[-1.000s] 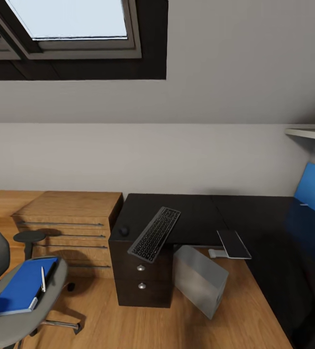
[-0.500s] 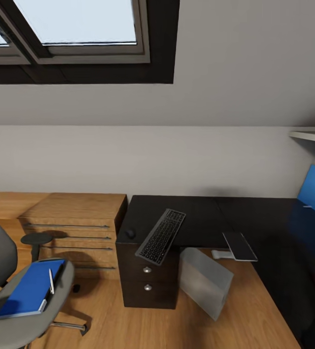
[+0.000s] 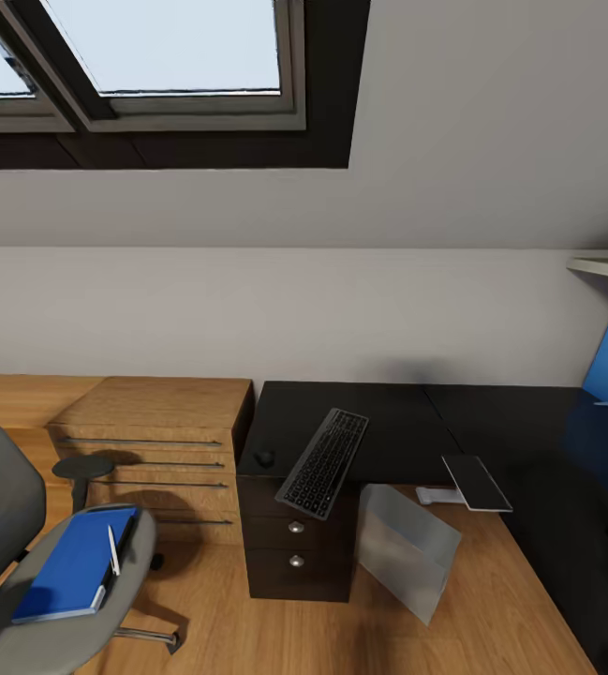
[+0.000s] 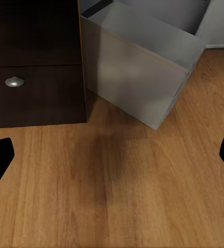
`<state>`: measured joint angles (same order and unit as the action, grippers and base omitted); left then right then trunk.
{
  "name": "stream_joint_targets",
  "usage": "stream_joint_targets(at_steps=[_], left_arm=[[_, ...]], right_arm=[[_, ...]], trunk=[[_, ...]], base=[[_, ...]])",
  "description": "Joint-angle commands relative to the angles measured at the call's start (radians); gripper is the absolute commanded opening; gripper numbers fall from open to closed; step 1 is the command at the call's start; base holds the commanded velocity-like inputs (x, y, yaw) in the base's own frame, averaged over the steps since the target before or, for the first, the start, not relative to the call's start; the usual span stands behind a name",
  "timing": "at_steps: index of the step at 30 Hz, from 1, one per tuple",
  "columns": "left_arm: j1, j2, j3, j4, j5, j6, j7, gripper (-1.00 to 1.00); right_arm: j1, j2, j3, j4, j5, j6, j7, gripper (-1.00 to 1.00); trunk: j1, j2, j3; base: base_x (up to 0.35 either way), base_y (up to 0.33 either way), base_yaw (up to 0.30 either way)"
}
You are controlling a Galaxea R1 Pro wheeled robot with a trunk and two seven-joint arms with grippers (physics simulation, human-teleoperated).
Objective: In the bedroom, organize the workspace by keeping the computer under the desk, ensuring the monitor is on the desk, placing the keyboard on the desk next to the monitor, placing the mouse on the desk next to the keyboard, moving the folder from the swivel chair onto the desk next to the mouse, stacking the notebook on top of the folder with the pen on top of the notebook, and positioning the swivel chair next to the desk.
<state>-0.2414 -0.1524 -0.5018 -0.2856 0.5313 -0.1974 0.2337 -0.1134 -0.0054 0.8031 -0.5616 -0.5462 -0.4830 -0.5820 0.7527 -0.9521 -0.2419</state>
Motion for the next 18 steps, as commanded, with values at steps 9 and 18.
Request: stream_joint_targets(at_steps=[9, 18], left_arm=[[-0.001, -0.014, -0.056, -0.06, 0.007, 0.011, 0.008, 1.0], [-0.001, -0.017, -0.059, -0.322, 0.006, 0.178, 0.015, 1.0]], right_arm=[[-0.006, -0.015, -0.034, -0.105, -0.013, 0.009, -0.016, 1.0], [-0.008, -0.092, -0.244, -0.443, -0.026, 0.291, -0.029, 1.0]], trunk=[[-0.034, 0.062, 0.027], [-0.069, 0.125, 0.055]], base=[[0.002, 0.003, 0.0], [0.0, 0.0, 0.0]])
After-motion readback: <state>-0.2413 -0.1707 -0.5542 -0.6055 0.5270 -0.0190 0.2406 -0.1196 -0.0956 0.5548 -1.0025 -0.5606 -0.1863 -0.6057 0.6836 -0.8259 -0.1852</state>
